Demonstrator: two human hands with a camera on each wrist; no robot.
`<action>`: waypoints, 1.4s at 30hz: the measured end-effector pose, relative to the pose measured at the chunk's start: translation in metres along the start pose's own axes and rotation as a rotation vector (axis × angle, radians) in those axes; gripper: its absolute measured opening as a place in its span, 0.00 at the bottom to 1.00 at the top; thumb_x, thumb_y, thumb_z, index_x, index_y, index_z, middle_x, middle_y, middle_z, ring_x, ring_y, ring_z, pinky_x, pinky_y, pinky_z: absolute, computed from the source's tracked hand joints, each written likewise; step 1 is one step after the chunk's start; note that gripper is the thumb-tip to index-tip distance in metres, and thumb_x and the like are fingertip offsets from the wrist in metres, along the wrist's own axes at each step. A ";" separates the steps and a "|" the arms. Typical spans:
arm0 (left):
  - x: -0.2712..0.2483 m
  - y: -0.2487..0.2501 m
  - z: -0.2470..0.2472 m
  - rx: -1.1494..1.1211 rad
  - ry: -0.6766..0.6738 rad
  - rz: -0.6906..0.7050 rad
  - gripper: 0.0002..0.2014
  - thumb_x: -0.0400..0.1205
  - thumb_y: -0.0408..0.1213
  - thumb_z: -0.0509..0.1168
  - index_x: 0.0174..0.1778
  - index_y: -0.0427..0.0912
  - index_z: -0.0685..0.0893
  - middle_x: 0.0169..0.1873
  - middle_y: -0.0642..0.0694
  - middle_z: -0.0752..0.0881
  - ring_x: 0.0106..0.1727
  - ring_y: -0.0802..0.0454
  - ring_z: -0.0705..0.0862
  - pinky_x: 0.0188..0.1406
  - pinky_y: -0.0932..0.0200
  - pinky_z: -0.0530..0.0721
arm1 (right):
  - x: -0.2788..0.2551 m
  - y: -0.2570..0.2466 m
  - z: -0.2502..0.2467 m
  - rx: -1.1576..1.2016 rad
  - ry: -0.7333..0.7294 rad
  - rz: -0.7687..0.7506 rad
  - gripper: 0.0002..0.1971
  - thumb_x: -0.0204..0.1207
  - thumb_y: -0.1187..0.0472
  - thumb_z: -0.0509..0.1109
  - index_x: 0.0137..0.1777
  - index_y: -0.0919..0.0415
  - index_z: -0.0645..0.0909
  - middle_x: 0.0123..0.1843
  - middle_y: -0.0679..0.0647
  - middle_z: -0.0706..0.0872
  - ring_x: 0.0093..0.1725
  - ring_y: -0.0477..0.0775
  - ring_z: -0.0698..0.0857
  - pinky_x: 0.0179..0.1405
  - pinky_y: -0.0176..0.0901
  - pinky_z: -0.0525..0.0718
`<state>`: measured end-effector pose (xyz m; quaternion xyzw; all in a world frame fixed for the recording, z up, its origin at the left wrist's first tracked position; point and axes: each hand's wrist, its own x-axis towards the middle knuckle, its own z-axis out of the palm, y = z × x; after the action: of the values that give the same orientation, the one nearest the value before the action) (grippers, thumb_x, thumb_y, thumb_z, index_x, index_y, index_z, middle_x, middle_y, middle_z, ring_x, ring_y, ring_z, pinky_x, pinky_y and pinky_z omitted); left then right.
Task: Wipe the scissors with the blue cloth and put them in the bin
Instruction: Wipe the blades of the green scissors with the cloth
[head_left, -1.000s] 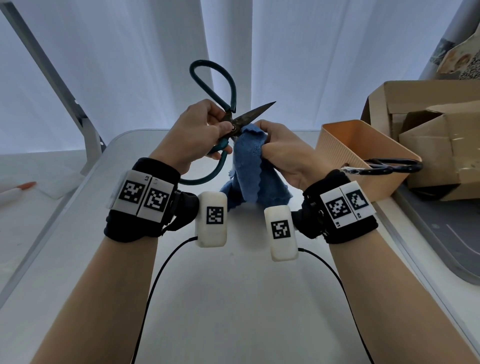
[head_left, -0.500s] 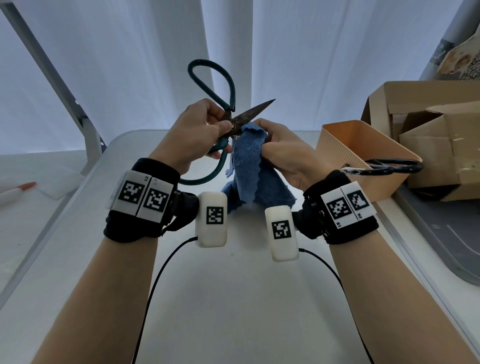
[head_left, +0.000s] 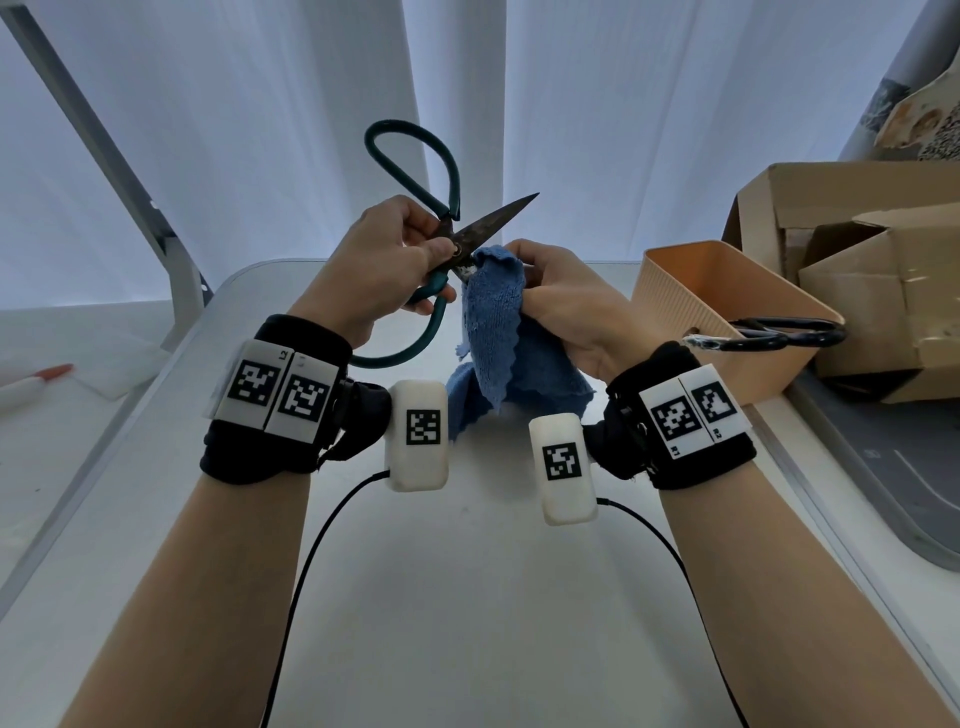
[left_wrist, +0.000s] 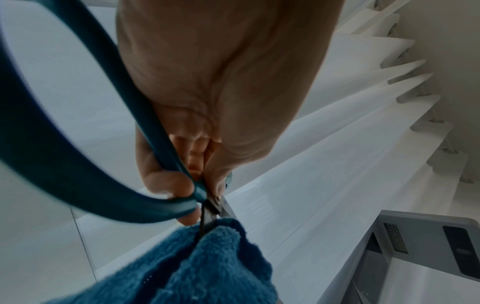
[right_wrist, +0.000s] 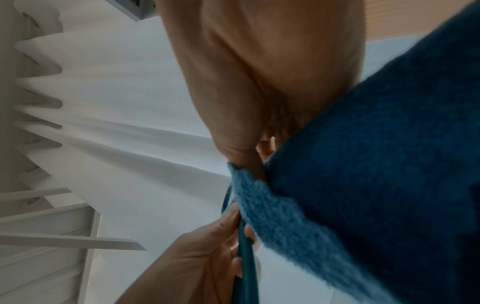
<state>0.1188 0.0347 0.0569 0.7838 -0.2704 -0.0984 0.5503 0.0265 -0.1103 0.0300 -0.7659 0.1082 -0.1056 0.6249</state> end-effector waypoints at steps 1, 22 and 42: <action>0.000 0.000 0.000 -0.001 0.000 -0.001 0.08 0.87 0.30 0.65 0.60 0.34 0.77 0.47 0.40 0.86 0.29 0.54 0.90 0.22 0.63 0.82 | 0.000 -0.001 0.001 0.011 0.001 0.003 0.12 0.79 0.77 0.65 0.52 0.61 0.82 0.57 0.80 0.83 0.46 0.64 0.84 0.54 0.68 0.86; 0.001 -0.003 0.003 0.009 0.019 0.004 0.07 0.86 0.30 0.65 0.58 0.36 0.77 0.43 0.45 0.84 0.29 0.54 0.89 0.21 0.62 0.82 | -0.004 -0.001 0.002 0.091 -0.053 0.019 0.23 0.78 0.85 0.54 0.67 0.69 0.78 0.53 0.69 0.86 0.52 0.60 0.86 0.48 0.44 0.86; 0.001 -0.002 0.002 0.003 0.025 0.001 0.08 0.86 0.31 0.65 0.60 0.35 0.77 0.49 0.40 0.85 0.31 0.53 0.90 0.23 0.62 0.83 | -0.001 0.003 0.000 0.059 -0.003 0.066 0.20 0.78 0.83 0.58 0.59 0.63 0.82 0.55 0.75 0.86 0.48 0.63 0.86 0.38 0.43 0.88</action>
<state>0.1195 0.0331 0.0545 0.7856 -0.2641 -0.0880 0.5526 0.0252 -0.1100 0.0272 -0.7434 0.1293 -0.0871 0.6504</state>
